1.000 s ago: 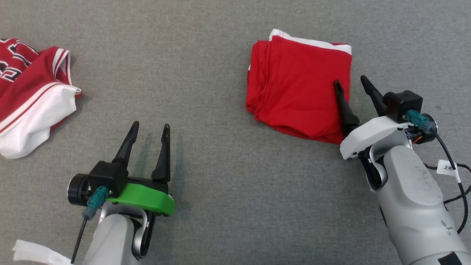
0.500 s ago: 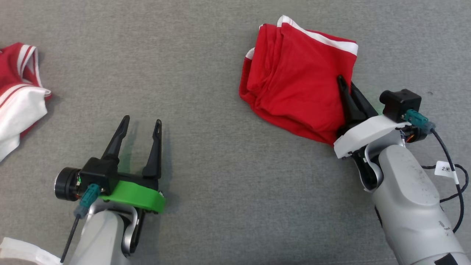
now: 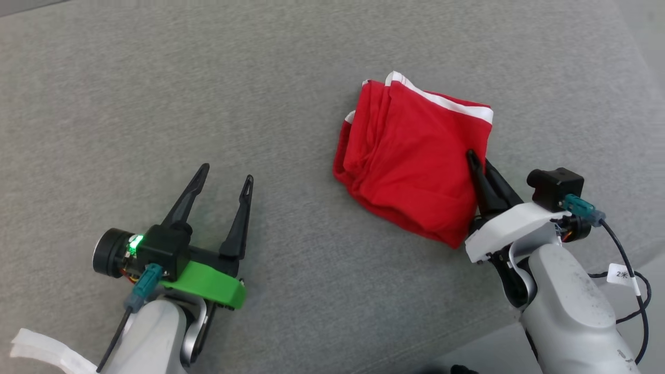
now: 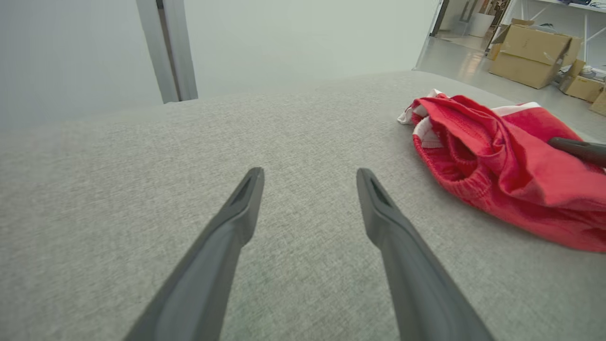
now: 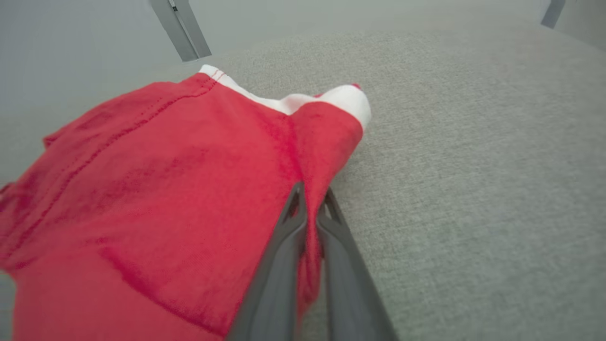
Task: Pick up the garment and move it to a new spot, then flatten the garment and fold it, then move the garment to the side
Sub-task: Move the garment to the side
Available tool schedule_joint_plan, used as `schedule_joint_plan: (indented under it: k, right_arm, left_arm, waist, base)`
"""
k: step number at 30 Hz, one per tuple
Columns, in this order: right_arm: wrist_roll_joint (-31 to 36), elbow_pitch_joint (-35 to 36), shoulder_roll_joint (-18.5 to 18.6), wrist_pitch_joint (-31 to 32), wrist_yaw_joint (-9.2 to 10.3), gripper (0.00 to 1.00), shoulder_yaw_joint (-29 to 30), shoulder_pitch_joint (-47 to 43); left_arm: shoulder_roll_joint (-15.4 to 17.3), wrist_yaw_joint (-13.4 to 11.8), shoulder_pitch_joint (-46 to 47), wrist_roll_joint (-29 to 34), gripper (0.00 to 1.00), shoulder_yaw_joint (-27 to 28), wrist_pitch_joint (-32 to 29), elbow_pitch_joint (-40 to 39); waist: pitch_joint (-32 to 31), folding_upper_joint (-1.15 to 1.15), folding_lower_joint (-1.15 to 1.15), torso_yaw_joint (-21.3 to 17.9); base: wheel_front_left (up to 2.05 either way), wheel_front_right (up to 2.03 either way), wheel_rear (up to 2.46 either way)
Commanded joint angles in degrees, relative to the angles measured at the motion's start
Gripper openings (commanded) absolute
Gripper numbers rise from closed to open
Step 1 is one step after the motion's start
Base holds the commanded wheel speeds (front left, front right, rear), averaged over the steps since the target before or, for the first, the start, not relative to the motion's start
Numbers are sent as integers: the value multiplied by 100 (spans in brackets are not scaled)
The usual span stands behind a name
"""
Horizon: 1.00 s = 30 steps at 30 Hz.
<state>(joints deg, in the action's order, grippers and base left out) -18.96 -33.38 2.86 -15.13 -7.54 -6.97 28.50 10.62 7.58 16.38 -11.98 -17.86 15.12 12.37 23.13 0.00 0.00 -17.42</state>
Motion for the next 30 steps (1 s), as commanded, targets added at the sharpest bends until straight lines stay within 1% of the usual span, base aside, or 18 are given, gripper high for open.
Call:
schedule_joint_plan:
  k: [1, 6, 9, 14, 19, 20, 22, 24, 30]
  right_arm:
    - [-49, 36, 11, -1, 11, 0, -35, -120]
    - [-151, 105, 10, -1, 11, 0, -159, -208]
    - [-35, 28, 9, -1, 11, 0, -218, -195]
    - [317, -167, 8, -1, 11, 0, -161, 170]
    - [1073, -640, 66, -1, 11, 0, 224, 796]
    - [1368, -912, 226, 13, 11, 0, 341, 1216]
    - [1518, -1187, 424, 120, 11, 0, 458, 1584]
    - [1745, -1429, 712, 256, 11, 0, 525, 1936]
    - [2192, -1866, 1517, 485, 11, 0, 1044, 2785]
  left_arm:
    - [79, -18, -71, 17, 100, -13, 4, 2]
    - [148, -17, -185, 14, 100, -64, 3, -11]
    - [172, -18, -178, 22, 100, -89, 3, -27]
    - [282, -18, -32, 2, 100, -177, 3, -63]
    - [401, -17, 152, -42, 100, -219, 3, -154]
    - [480, -18, 244, -46, 100, -220, 3, -199]
    - [534, -18, 314, -67, 100, -234, 3, -250]
    - [591, -18, 393, -92, 100, -239, 3, -328]
    - [690, -18, 612, -131, 100, -231, 3, -420]
  waist:
    - [-247, 0, 0, -933]
    - [-203, 0, 0, -1279]
    - [-128, 0, 0, -1342]
    - [129, 0, 0, -1239]
    - [490, 0, 0, -931]
    - [678, 0, 0, -772]
    - [836, 0, 0, -626]
    - [971, 0, 0, -464]
    - [1290, 0, 0, -72]
  base:
    - [0, 0, 0]
    - [0, 0, 0]
    - [0, 0, 0]
    - [0, 0, 0]
    - [0, 0, 0]
    - [0, 0, 0]
    - [0, 0, 0]
    - [0, 0, 0]
    - [0, 0, 0]
